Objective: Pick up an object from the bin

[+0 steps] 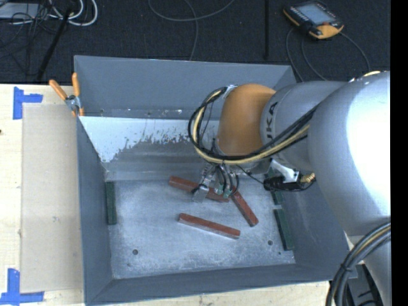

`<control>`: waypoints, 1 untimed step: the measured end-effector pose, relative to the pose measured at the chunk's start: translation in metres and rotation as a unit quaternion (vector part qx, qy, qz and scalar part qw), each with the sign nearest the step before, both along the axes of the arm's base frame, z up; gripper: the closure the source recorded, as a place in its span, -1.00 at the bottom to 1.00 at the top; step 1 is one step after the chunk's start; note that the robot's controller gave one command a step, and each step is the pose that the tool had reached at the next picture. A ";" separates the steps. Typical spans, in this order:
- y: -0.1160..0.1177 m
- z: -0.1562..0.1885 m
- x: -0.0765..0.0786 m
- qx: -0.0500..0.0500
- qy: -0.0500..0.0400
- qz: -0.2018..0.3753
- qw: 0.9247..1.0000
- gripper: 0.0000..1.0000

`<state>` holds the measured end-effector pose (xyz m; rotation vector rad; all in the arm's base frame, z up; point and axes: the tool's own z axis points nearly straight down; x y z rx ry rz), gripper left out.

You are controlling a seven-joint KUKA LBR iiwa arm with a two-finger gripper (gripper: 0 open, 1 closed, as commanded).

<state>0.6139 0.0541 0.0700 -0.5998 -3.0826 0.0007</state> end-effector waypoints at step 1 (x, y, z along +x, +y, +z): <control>0.000 0.003 -0.001 0.000 0.001 0.000 1.000 1.00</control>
Offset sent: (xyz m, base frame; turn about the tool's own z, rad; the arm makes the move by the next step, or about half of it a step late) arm 0.0002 0.0001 0.0059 0.0000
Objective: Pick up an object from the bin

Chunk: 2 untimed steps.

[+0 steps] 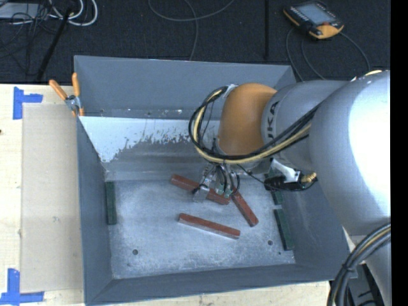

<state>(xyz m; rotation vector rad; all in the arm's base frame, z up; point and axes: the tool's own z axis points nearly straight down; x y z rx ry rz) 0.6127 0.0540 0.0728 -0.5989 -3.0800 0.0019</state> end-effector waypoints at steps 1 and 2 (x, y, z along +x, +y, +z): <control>0.000 0.015 -0.001 0.000 0.002 0.000 1.000 1.00; 0.000 0.030 0.001 0.000 -0.002 0.000 1.000 1.00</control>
Offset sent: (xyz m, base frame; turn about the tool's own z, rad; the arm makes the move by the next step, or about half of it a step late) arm -0.0001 0.0001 0.0432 0.0000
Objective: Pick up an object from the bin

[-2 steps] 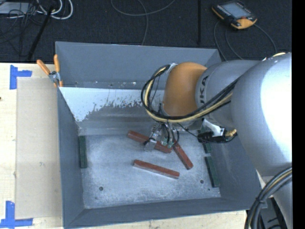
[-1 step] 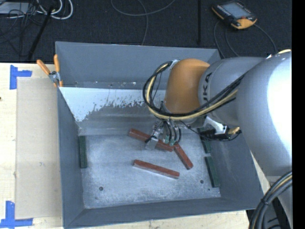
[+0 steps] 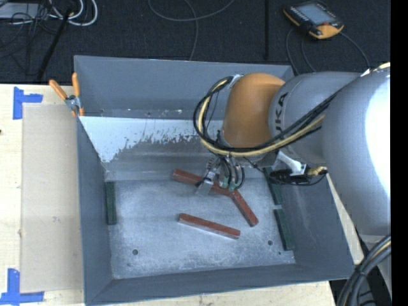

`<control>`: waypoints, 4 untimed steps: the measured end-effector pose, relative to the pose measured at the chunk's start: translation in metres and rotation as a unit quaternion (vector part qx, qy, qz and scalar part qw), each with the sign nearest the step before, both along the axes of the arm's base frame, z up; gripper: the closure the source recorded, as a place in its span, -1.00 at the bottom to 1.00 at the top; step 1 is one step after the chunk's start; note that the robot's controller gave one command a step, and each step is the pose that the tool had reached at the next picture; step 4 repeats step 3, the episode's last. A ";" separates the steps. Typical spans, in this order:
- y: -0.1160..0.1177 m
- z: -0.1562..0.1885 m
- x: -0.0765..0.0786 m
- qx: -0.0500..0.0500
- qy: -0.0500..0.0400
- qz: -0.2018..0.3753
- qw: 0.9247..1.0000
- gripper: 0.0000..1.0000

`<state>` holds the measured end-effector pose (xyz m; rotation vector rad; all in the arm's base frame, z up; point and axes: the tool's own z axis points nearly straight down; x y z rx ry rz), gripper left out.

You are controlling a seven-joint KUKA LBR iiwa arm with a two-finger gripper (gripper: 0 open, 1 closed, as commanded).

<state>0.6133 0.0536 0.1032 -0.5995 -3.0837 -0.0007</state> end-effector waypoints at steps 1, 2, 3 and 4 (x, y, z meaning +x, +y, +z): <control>0.000 0.006 0.001 0.000 -0.002 0.000 1.000 1.00; 0.000 0.007 0.001 0.000 -0.001 0.000 1.000 1.00; 0.000 0.013 0.000 0.000 0.001 0.000 1.000 1.00; 0.000 0.013 0.000 0.000 0.001 0.000 1.000 1.00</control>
Offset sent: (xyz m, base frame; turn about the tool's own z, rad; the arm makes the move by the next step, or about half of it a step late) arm 0.0000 0.0000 0.0227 0.0000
